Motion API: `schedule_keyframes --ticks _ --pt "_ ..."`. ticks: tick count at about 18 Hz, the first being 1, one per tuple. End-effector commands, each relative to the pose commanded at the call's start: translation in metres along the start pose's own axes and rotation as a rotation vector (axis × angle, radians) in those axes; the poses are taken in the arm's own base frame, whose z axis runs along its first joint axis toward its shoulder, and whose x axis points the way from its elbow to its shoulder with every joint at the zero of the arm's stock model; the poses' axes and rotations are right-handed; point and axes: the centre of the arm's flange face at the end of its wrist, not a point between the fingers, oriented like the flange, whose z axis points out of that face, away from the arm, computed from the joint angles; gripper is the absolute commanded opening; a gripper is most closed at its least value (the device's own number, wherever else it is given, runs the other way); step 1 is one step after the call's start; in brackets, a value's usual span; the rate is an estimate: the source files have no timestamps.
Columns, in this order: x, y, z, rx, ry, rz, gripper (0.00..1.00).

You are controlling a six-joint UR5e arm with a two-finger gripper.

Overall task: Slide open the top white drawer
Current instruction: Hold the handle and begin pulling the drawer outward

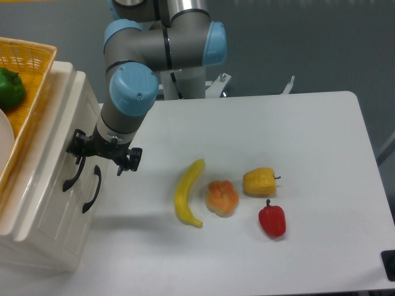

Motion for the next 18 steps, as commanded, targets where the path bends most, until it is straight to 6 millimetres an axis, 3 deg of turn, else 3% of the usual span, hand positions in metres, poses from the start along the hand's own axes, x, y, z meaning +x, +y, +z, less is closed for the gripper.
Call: schedule_keyframes --ticks 18 --pt "0.0025 0.0032 0.0069 -0.016 -0.007 0.004 1.0"
